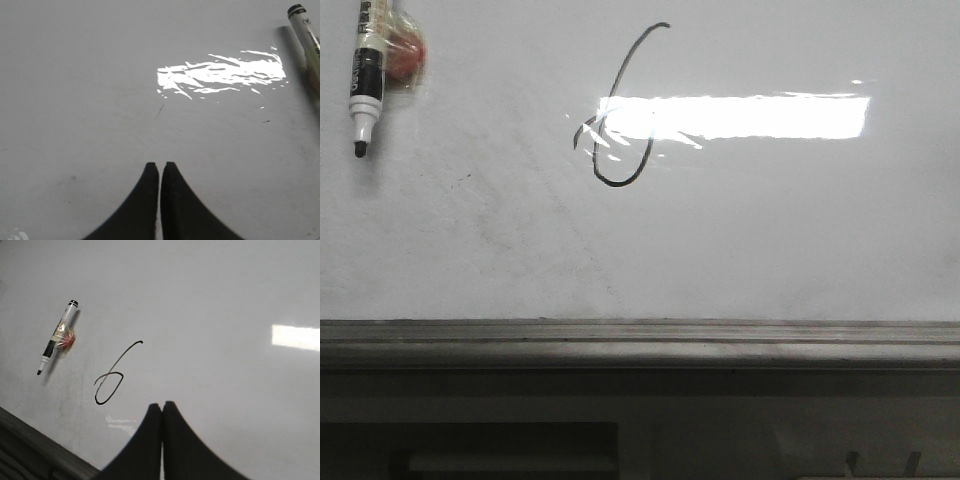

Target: Write number 6 on whiteboard

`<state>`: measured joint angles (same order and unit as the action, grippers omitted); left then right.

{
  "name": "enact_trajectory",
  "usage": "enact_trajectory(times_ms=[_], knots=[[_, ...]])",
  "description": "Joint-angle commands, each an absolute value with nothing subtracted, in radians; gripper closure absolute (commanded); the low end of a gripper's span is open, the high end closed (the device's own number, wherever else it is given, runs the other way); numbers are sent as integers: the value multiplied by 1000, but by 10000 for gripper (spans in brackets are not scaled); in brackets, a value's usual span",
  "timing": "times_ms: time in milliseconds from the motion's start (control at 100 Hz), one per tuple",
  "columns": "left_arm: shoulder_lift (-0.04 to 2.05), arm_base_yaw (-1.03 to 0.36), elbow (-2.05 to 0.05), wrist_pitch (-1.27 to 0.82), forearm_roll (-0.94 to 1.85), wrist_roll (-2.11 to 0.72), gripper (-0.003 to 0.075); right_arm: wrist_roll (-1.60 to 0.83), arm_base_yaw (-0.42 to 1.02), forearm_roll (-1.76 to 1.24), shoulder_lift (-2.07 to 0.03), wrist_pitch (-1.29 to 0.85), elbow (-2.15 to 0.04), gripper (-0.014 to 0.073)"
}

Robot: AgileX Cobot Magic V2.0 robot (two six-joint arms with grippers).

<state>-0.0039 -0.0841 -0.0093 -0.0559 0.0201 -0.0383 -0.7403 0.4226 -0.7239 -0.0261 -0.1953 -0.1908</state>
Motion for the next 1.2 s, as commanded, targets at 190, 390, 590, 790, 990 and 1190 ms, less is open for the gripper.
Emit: enact_trajectory(times_ms=[190,390,590,790,990,1190], knots=[[-37,-87,41,18,28,-28,740,-753,419,-735,-39,-132,-219,659],[-37,-87,41,18,28,-28,740,-753,419,-735,-39,-132,-219,659],[-37,-87,41,18,28,-28,740,-753,419,-707,-39,-9,-186,659],[-37,-87,41,18,28,-28,740,-645,384,-480,-39,95,-104,659],[-37,-87,41,18,28,-28,740,-391,192,-168,-39,91,-52,659],[-37,-87,41,18,28,-28,740,-244,54,23,-39,81,0,659]])
